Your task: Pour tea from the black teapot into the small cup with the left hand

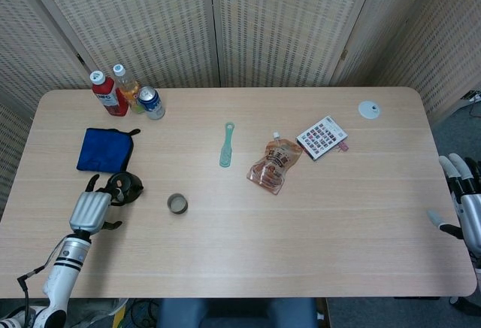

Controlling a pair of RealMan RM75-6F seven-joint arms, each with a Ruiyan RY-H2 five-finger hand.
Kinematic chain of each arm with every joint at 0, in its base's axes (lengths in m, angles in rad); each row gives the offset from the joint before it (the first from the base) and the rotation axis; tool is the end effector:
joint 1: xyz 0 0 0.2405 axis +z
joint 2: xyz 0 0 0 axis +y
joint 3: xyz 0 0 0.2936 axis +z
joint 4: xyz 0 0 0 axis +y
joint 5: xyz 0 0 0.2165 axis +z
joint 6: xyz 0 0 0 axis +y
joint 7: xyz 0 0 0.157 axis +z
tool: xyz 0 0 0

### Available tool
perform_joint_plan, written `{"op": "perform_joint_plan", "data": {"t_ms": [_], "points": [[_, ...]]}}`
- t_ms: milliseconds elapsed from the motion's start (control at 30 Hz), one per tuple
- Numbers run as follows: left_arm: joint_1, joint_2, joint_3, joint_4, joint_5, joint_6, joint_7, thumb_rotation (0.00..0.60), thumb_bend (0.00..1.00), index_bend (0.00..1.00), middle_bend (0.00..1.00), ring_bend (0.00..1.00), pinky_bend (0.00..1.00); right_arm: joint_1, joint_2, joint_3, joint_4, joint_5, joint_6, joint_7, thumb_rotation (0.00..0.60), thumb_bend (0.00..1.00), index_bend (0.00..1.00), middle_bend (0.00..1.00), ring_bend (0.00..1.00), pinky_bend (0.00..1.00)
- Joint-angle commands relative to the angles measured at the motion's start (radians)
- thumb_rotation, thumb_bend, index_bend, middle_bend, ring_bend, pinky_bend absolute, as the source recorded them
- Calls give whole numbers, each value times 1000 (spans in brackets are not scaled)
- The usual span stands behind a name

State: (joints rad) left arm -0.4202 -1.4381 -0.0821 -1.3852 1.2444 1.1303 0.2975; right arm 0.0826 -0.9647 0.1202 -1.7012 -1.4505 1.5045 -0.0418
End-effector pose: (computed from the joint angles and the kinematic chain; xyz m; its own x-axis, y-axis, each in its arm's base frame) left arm -0.3210 0.3145 0.0362 0.5466 0.2060 0.8117 0.8374 -0.1297 -0.5310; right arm -0.3342 -0.2100 0.2313 0.4814 0.0889 0.8720 -0.8764 0.0336 0.4804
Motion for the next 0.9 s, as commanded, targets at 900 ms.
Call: {"op": "perform_joint_plan", "data": {"t_ms": [900], "points": [[4,-6,16,12,-3,-25,-6,600,88,446,433,461,0,0,-6,-2,-5,-1,1,-8,600,160,106,73,0,65]]}}
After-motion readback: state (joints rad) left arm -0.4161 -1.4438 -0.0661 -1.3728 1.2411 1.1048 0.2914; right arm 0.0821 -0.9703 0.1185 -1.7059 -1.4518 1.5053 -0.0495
